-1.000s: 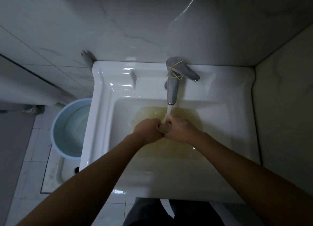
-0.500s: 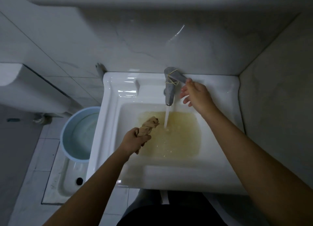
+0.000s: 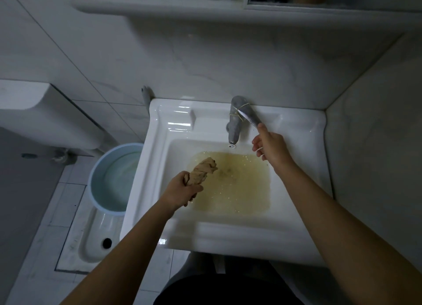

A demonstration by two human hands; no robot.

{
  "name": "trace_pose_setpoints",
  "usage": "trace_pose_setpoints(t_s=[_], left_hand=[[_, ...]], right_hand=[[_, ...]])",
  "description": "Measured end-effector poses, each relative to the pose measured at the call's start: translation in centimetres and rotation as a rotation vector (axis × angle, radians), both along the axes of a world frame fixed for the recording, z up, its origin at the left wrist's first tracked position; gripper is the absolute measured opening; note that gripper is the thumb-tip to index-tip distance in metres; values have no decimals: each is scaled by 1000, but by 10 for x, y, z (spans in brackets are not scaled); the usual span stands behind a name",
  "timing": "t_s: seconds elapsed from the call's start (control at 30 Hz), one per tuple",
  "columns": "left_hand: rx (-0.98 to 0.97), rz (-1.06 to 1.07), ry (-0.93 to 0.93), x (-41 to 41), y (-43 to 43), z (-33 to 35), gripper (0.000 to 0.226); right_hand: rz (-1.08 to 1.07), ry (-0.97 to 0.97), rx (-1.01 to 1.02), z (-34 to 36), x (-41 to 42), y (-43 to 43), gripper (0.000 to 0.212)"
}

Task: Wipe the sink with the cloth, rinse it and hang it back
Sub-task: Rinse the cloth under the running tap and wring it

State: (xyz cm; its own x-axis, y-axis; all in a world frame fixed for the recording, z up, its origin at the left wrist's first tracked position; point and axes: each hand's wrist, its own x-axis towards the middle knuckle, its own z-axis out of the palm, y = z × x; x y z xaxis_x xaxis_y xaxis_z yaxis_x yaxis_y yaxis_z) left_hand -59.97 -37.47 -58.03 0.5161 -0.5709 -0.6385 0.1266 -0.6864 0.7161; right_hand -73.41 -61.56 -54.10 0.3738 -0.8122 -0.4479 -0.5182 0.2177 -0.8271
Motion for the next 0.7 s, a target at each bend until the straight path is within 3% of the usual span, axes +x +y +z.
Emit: trace_pose_setpoints(t_s=[0.13, 0.17, 0.23, 0.3, 0.4, 0.47, 0.53, 0.6, 0.67, 0.7], left_hand=[[22, -175, -274, 0, 0, 3, 21], [22, -257, -350, 0, -1, 4, 21], [20, -458, -443, 0, -3, 7, 23], [2, -623, -489, -3, -10, 12, 28], [-27, -717, -584, -10, -20, 12, 41], [-51, -692, -755, -13, -19, 6, 55], [-146, -681, -959, -15, -16, -1, 60], [-254, -706, -1109, -14, -16, -4, 58], [-361, -752, -1164, -12, -19, -4, 51], [-414, -765, -1183, -11, -21, -5, 45]], right_hand=[[210, 44, -13, -27, -24, 46, 29], [337, 73, -38, -32, -32, 60, 32], [652, 129, -165, -39, -41, 82, 68], [884, 136, -247, -32, -34, 94, 77], [977, 197, -173, -23, -15, 98, 43], [967, 252, -140, -21, -8, 95, 19], [882, 208, 45, -19, -5, 90, 10], [774, 155, 378, -8, -3, 85, 11], [786, 126, 672, 5, -3, 80, 18], [833, 132, 722, 9, -3, 78, 21]])
